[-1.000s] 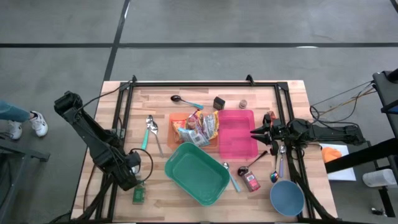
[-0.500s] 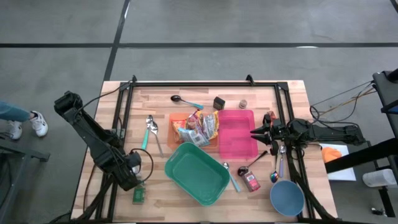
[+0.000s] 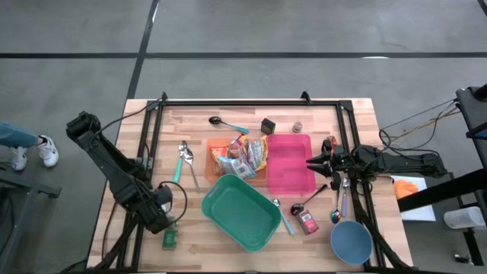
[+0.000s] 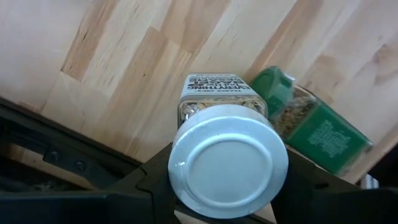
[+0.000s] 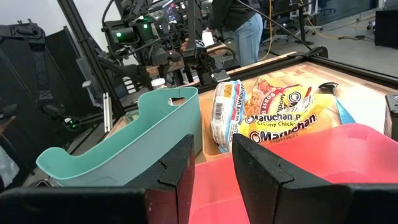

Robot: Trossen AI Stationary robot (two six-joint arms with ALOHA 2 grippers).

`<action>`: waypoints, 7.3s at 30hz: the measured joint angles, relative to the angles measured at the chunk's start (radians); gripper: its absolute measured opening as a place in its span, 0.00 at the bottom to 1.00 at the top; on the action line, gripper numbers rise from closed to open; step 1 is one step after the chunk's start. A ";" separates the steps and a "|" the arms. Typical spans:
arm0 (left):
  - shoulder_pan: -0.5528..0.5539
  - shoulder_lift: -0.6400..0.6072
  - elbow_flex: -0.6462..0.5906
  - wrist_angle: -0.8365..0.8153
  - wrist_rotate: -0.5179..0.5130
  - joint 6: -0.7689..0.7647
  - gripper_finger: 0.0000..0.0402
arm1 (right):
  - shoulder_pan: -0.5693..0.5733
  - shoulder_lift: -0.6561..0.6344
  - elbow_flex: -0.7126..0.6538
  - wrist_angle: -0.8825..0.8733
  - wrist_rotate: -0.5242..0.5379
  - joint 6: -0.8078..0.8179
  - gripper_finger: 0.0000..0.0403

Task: Pick & Place Food Item
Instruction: Put the white seasoning bottle into the green bin, then put the green seasoning bottle into the green bin

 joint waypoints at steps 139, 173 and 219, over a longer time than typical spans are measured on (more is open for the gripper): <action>0.463 0.280 0.666 -0.481 -0.077 -0.165 0.78 | 0.000 -0.001 0.000 0.000 0.000 0.000 0.27; 0.087 0.275 0.120 0.191 0.075 -0.739 0.78 | 0.000 -0.001 0.000 0.000 0.000 0.000 0.27; 0.087 0.272 -0.161 0.548 0.157 -0.752 0.46 | 0.000 -0.001 0.000 0.000 0.000 0.000 0.27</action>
